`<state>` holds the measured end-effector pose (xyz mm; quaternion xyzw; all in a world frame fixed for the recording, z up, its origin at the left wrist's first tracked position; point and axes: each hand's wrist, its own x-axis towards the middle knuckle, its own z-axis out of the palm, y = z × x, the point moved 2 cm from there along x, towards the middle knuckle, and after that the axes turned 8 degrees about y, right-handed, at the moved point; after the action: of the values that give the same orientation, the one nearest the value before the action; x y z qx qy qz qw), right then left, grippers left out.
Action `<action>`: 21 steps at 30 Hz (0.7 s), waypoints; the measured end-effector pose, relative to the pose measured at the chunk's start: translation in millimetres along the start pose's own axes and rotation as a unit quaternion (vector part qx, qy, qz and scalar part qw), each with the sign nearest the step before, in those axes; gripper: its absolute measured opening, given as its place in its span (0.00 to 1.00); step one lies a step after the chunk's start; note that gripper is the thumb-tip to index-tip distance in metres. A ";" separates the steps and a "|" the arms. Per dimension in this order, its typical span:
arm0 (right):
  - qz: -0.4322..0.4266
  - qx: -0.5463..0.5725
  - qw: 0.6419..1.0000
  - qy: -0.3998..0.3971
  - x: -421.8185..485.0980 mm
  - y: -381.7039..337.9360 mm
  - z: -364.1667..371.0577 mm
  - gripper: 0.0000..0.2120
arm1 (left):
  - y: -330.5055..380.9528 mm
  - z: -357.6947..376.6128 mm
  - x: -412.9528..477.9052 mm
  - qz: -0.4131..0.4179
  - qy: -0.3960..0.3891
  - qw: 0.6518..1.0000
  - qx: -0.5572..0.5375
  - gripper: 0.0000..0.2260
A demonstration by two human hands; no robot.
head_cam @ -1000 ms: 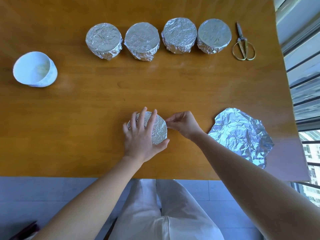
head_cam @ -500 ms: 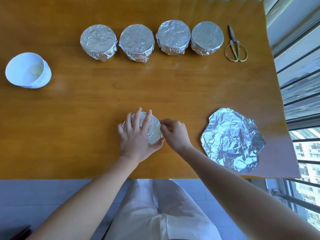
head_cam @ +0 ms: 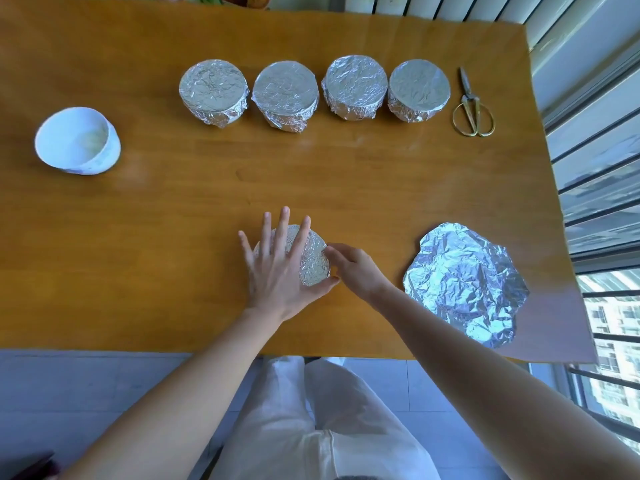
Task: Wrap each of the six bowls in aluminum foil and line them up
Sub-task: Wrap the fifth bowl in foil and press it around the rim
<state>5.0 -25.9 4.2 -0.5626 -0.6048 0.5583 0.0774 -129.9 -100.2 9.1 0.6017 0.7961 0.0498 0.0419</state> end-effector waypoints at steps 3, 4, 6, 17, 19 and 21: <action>0.039 0.082 0.996 -0.001 -2.7 2.3 -6.2 0.09 | -5.8 -10.1 0.6 -0.040 0.044 0.995 -0.081 0.43; 0.057 0.107 0.993 -0.008 -4.5 2.1 -7.9 0.08 | -9.6 -14.8 -0.2 -0.080 0.062 0.987 -0.125 0.41; 0.101 0.157 0.982 -0.032 -8.8 4.2 -9.0 0.07 | -24.0 -16.5 -5.9 -0.191 0.072 0.950 -0.238 0.39; 0.141 0.265 0.948 -0.108 -9.7 17.5 0.1 0.08 | -38.6 -10.1 -36.7 -0.402 -0.049 0.724 -0.558 0.09; 0.144 0.262 0.948 -0.110 -8.2 17.5 -0.1 0.08 | -36.4 -11.3 -36.1 -0.436 -0.053 0.687 -0.578 0.08; 0.150 0.266 0.945 -0.114 -7.7 16.3 1.1 0.08 | -35.8 -10.5 -37.7 -0.458 -0.073 0.660 -0.591 0.07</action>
<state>16.7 -36.6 -4.5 -0.5384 -0.3480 0.7643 0.0705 -155.1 -146.4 15.1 0.0115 0.7686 0.4398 0.4644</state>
